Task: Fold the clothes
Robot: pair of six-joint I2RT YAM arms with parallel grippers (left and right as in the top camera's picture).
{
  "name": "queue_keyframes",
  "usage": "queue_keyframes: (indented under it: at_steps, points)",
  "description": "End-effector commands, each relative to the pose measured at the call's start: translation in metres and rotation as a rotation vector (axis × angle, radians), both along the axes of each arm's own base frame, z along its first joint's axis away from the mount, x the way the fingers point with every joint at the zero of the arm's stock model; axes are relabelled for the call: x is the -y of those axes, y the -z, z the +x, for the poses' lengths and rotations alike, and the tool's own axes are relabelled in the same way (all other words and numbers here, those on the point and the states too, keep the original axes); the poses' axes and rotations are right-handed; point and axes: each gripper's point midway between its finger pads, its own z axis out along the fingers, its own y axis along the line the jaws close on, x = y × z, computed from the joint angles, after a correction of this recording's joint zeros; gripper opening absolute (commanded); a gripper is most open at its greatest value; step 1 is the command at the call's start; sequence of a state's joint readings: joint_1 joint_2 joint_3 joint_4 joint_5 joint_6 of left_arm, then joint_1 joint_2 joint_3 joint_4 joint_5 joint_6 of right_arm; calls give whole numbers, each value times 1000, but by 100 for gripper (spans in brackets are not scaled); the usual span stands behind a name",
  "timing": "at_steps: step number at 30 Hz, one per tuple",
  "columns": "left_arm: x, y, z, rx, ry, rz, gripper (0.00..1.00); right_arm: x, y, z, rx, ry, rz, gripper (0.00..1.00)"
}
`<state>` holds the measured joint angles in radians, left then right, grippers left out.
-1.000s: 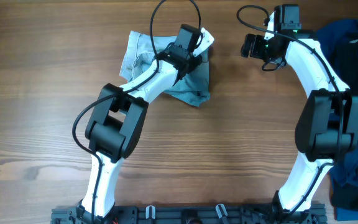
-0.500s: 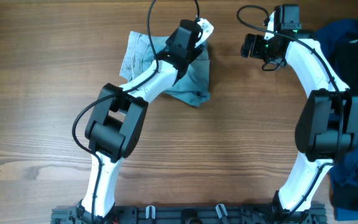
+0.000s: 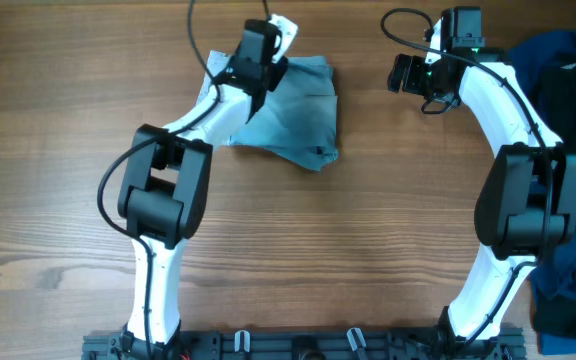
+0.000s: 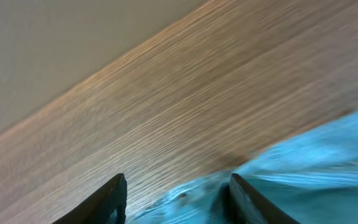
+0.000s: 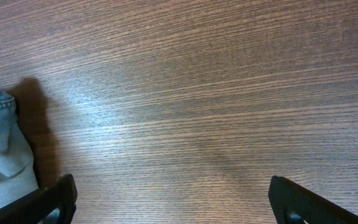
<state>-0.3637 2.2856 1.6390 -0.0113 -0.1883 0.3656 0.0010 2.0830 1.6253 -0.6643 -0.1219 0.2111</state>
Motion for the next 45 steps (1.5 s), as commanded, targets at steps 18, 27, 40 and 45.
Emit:
queue_keyframes:
  at_steps: [18,27,40,45]
  points:
    - [-52,-99,-56,-169,-474,-476,47,2,-13,2,30,4,-16,100]
    - [-64,-62,-99,-532,-426,-606,25,0,-21,17,98,1,-8,100]
    - [-67,-50,-118,-683,-417,-685,25,-105,-47,-23,28,-333,502,100]
    - [-61,-35,-122,-743,-411,-697,25,-147,-62,-64,-28,-543,671,4]
